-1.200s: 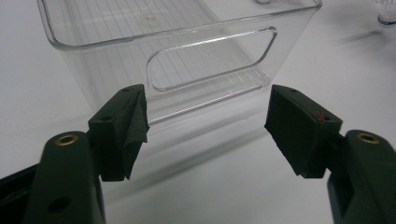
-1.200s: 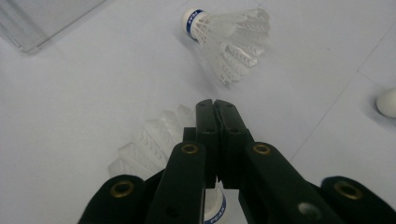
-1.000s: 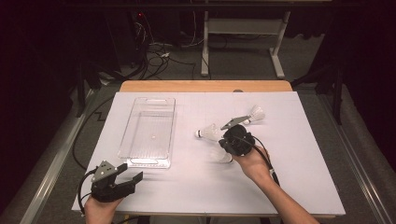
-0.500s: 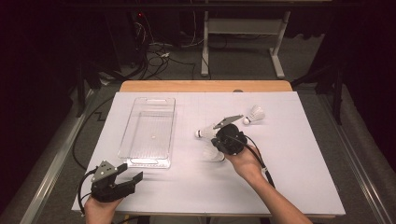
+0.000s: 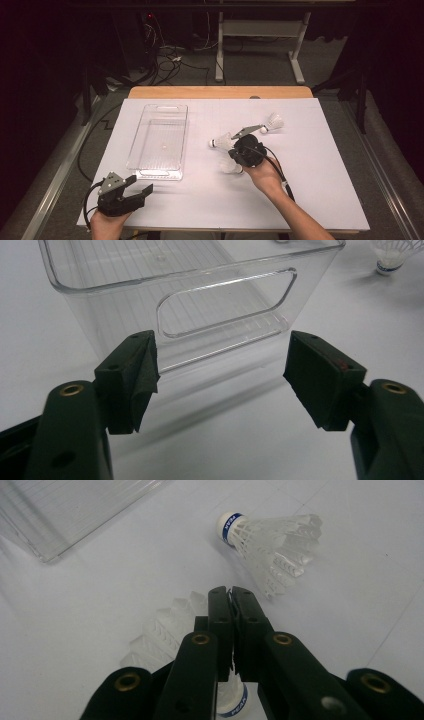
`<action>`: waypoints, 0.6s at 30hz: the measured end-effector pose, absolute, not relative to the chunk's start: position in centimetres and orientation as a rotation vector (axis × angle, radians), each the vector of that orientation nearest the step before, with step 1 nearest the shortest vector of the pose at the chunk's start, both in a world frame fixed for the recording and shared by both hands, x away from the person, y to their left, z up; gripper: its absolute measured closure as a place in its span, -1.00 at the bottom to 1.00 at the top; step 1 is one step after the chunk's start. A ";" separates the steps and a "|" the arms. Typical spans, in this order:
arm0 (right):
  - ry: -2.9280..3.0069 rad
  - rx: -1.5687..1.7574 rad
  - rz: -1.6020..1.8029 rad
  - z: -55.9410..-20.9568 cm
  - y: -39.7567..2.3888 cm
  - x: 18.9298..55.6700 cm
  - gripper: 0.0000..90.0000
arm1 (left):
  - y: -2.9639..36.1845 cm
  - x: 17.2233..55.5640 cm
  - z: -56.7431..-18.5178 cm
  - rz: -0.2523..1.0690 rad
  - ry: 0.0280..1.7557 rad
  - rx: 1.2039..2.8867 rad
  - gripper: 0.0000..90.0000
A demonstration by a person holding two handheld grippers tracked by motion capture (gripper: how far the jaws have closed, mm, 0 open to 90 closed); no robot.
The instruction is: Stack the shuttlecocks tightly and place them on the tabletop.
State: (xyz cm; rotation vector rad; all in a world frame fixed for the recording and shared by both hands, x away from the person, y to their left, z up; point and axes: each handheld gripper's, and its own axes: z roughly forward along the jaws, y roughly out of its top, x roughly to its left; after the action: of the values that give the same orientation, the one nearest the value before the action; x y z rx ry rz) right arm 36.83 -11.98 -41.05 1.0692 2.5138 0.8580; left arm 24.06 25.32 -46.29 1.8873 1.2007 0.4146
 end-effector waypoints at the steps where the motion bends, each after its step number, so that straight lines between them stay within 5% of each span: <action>1: 2.514 1.069 0.858 -41.0 -12.0 36.8 0.96 | 25.3 24.1 -46.3 0.414 1.201 1.887 -0.32; 18: 2.501 1.099 0.848 -40.7 -14.3 36.5 0.92 | 25.3 24.1 -46.3 0.413 1.202 1.887 -0.32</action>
State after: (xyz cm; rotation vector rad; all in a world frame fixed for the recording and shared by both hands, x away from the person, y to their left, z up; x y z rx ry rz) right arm 36.46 -14.33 -40.67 1.0995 2.5008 0.8475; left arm 24.07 25.32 -46.29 1.8867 1.2019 0.4129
